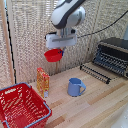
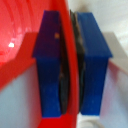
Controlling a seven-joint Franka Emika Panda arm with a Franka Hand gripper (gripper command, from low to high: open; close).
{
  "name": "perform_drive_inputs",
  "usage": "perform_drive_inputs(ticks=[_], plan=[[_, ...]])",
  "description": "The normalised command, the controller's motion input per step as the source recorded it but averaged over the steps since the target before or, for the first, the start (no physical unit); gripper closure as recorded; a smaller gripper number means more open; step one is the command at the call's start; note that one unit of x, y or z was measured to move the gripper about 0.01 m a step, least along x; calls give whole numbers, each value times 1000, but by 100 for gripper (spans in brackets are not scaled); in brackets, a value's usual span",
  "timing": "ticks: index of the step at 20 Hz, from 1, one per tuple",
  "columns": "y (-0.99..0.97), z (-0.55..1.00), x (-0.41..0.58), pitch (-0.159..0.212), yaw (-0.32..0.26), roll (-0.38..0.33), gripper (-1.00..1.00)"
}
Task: Please locate the crimson dish within your space. Move your hand towards it gently. Tenderly hold the bowl carefully using your fingers and raise it. With caution, shift it towards the basket. Kindly let loose of the dish to drop it in the basket.
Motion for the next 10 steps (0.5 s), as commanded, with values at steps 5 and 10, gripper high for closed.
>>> perform_drive_inputs(ticks=[5, 10], plan=[[757, 744, -186, 21, 29, 12, 100], [919, 322, -183, 0, 0, 0, 100]])
